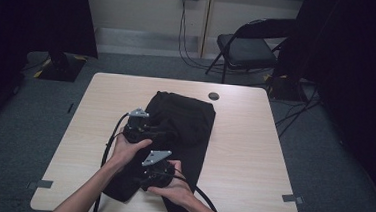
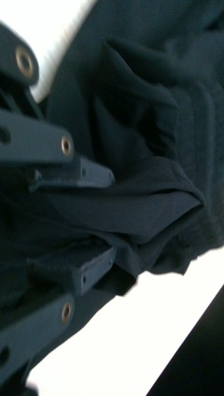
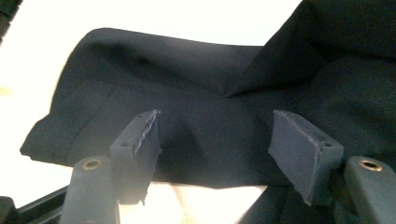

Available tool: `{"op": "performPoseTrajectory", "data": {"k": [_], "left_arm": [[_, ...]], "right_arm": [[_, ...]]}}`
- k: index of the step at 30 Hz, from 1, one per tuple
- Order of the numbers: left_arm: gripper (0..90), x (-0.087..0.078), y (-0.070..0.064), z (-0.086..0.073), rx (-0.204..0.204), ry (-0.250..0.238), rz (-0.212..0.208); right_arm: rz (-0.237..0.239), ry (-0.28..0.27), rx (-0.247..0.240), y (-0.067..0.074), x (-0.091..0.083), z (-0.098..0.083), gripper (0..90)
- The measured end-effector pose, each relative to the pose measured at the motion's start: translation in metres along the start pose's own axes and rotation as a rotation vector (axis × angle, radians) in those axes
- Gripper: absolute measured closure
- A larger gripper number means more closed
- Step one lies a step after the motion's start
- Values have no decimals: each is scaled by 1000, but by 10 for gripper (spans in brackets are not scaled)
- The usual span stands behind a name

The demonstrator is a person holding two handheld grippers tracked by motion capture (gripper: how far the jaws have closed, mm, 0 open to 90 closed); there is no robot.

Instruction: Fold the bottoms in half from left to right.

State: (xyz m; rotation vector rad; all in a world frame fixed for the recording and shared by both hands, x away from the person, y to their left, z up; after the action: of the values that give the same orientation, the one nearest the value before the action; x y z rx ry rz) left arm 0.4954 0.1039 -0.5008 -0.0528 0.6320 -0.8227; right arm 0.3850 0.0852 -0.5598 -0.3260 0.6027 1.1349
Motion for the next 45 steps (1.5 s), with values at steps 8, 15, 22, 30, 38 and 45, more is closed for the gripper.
{"op": "performPoseTrajectory", "data": {"k": [8,15,22,30,38,45], "left_arm": [[363,-20,2,4,49,-17,-9],[301,-48,10,6,22,-87,-14],[318,-70,10,4,50,-95,6],[691,-47,-49,-36,199,77,-146],[561,-15,-106,-77,285,222,-229],[531,3,-128,-88,338,258,-257]], "right_arm": [[-18,9,-64,6,-2,0,881],[4,-79,-24,0,-50,24,885],[-182,-238,63,-69,-140,44,886],[-375,-42,176,-143,-149,-36,848],[-428,-45,196,-134,-168,-49,470],[-325,-60,177,-94,-185,-68,711]]}}
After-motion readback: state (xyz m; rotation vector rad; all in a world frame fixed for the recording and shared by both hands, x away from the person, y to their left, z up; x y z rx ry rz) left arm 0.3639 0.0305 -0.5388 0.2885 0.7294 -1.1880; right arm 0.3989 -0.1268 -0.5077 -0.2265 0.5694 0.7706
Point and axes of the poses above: each handheld gripper's, and its own axes: x roughly forward along the jaws, z roughly out of its top, y roughly to its left, the point moved 9 cm from there along x, roughly forward along the jaws, and after that the axes turned 4 degrees about -y, right-handed, at the moved point
